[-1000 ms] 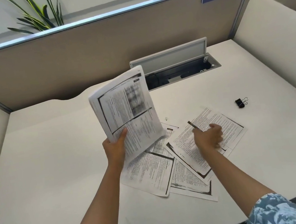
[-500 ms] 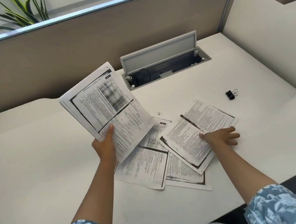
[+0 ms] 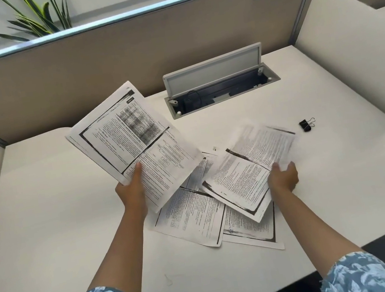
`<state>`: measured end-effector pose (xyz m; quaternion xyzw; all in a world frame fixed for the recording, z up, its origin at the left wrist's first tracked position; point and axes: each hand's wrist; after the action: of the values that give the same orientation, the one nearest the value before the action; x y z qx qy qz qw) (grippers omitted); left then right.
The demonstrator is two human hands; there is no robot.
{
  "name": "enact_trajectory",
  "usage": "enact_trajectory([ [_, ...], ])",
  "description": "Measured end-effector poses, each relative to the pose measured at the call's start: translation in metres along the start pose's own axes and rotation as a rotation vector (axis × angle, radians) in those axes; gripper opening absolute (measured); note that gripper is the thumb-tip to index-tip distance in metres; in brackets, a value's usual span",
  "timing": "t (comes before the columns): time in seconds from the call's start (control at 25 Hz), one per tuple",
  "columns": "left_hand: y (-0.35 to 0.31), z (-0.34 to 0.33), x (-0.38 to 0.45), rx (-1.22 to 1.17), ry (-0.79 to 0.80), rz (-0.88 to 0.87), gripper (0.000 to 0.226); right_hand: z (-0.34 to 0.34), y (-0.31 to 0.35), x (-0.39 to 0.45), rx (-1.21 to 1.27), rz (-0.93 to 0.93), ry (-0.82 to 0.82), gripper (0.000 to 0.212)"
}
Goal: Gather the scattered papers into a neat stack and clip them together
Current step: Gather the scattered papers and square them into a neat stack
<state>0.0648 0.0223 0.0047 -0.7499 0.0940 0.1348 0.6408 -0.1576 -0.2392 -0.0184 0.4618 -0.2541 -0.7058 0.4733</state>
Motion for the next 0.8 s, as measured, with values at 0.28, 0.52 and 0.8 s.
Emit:
enact_trajectory([
  [0.28,0.000,0.012,-0.002,-0.098,-0.082,0.117,0.064,-0.037,-0.011,-0.068,-0.007,0.090,0.327,0.037],
  [0.52,0.002,0.022,-0.003,-0.097,-0.104,0.126,0.050,-0.069,-0.025,-0.107,-0.343,0.068,0.288,0.044],
  [0.8,0.004,0.035,0.000,-0.069,-0.125,0.122,0.062,-0.074,-0.018,-0.116,-0.661,0.076,0.283,0.052],
])
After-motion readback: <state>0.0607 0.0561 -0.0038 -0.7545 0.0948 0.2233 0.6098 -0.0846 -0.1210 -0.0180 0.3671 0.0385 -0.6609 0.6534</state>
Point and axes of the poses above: each hand's wrist, its own x-axis towards the middle knuckle, its own z-axis out of the back of the hand, y = z × x, and after that the axes turned 2 degrees about -z, right-handed
